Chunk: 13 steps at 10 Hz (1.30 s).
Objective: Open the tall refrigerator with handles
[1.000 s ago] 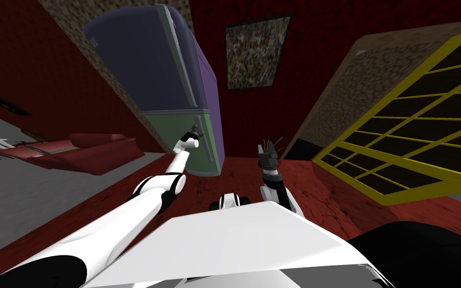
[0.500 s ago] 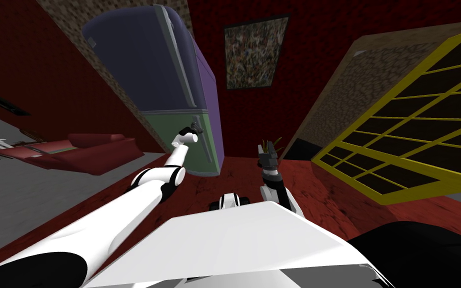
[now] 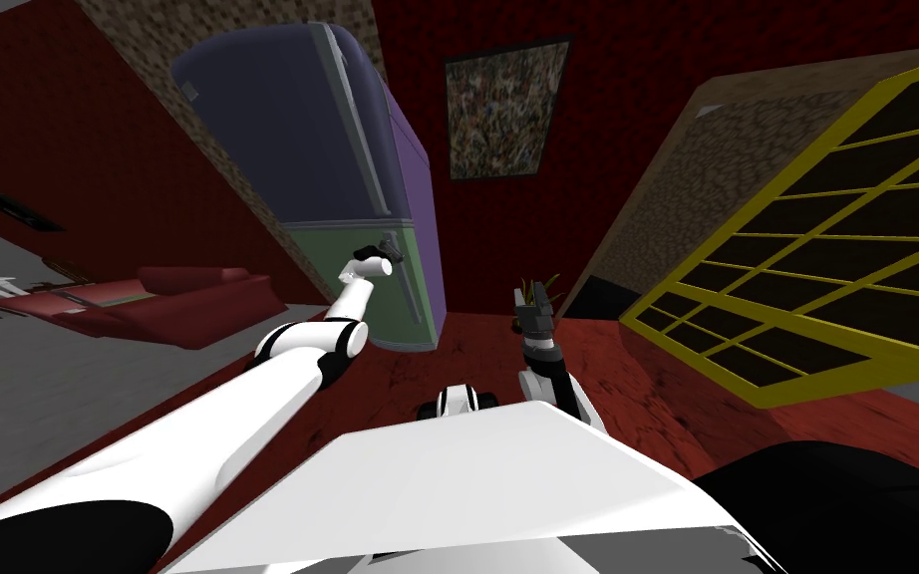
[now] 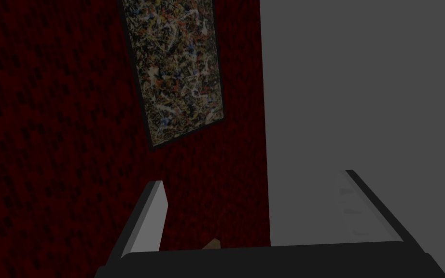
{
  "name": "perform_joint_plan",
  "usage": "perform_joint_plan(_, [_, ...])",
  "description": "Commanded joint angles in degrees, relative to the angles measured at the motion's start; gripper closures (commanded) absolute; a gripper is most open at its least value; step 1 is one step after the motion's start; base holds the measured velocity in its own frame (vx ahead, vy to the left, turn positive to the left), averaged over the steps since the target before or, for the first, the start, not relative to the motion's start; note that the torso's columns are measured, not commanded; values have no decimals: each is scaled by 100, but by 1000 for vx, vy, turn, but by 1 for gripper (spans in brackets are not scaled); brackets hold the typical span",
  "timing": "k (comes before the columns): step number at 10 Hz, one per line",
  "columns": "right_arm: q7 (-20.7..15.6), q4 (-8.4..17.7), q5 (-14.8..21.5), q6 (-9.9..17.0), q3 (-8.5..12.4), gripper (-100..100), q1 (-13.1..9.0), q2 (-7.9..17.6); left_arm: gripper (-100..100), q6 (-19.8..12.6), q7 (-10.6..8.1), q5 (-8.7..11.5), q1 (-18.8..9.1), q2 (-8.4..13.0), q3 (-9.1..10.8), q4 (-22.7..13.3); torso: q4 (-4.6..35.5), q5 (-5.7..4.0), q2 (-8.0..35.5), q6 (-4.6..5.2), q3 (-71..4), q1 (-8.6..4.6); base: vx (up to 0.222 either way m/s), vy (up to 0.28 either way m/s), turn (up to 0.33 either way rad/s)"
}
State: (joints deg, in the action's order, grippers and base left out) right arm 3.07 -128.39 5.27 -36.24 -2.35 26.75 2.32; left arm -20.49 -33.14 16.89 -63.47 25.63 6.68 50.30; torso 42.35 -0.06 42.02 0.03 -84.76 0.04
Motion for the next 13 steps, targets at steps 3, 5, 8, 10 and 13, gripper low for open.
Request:
perform_joint_plan(3, [0,0,0,0,0,0,-1,0,-100,-310,-217,141,-666,257,50,-680,10,-6,-17,5,-16,3,-18,-30,0])
perform_joint_plan(5, [0,0,0,0,0,0,0,0,-100,-310,-217,141,-725,257,50,-680,16,-10,-23,8,-19,3,-4,-18,5])
perform_joint_plan(8, [0,0,0,0,0,0,0,0,-100,-398,-273,180,-897,333,61,-842,25,-12,-19,4,-19,5,1,-6,-5])
perform_joint_plan(10, [0,0,0,0,0,0,0,0,-100,-473,-320,213,-1045,402,70,-979,26,-12,-23,3,-22,9,-10,-13,3])
perform_joint_plan(13, [0,0,0,0,0,0,0,0,-100,-580,-390,261,-1257,506,83,-1174,-6,0,-4,6,-5,0,20,-8,-1])
